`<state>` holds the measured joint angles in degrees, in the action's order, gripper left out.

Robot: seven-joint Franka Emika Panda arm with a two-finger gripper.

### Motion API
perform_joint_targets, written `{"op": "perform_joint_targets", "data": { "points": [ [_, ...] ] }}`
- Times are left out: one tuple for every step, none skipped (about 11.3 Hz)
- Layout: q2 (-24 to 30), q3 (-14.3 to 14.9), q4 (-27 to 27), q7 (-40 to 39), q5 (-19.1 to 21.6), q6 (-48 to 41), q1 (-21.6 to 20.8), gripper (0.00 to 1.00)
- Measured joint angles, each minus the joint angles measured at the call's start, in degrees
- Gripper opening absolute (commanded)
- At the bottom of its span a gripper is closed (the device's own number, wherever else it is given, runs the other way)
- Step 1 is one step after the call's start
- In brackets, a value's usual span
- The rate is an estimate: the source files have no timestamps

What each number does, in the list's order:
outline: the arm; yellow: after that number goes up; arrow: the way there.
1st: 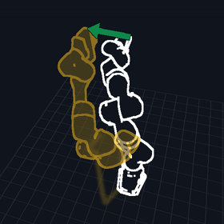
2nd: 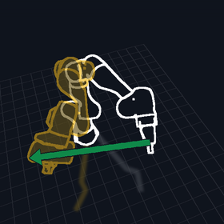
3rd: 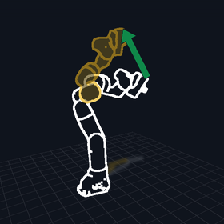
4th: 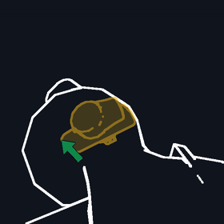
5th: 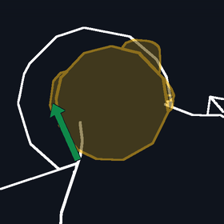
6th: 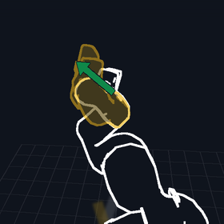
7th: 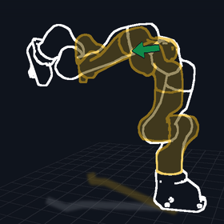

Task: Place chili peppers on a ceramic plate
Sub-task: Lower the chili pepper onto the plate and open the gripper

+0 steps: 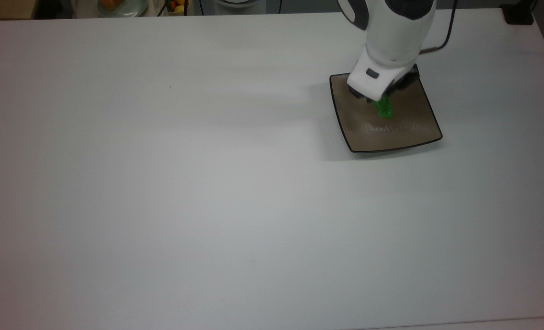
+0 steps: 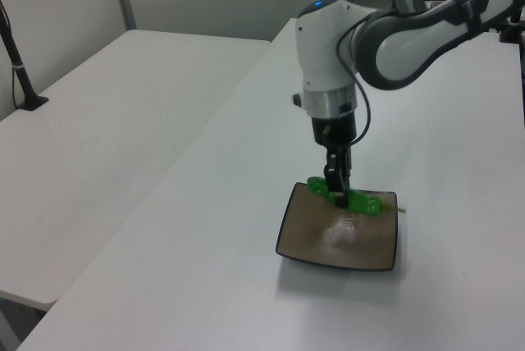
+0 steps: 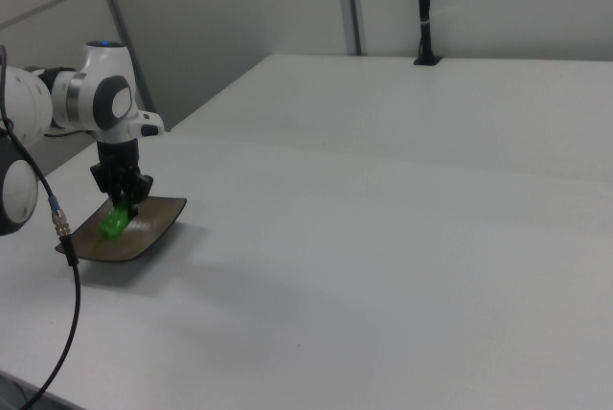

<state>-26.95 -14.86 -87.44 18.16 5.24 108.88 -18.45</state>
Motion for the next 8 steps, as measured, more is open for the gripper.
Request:
{"op": "perform_joint_targets", "data": {
  "points": [
    [-0.9, 0.0, 0.1, 0.7, -0.3, 1.7, -0.2, 0.2],
    [-1.7, 0.0, 0.2, 1.3, -0.4, 3.0, -0.2, 0.2],
    [-2.4, 0.1, 0.2, 1.9, -0.4, 4.5, -0.2, 0.2],
    [-3.1, 0.1, 0.2, 2.7, -0.4, 6.1, -0.3, 0.22],
    [-3.6, 0.1, 0.2, 3.0, -0.4, 7.5, -0.6, 0.23],
    [-4.2, 0.1, 0.2, 3.5, -0.4, 8.5, -1.0, 0.27],
    [-4.7, 0.1, 0.2, 3.8, -0.4, 9.4, -1.4, 0.36],
    [-5.0, 0.1, 0.2, 3.9, -0.4, 9.9, -1.5, 0.52]
  ]
}}
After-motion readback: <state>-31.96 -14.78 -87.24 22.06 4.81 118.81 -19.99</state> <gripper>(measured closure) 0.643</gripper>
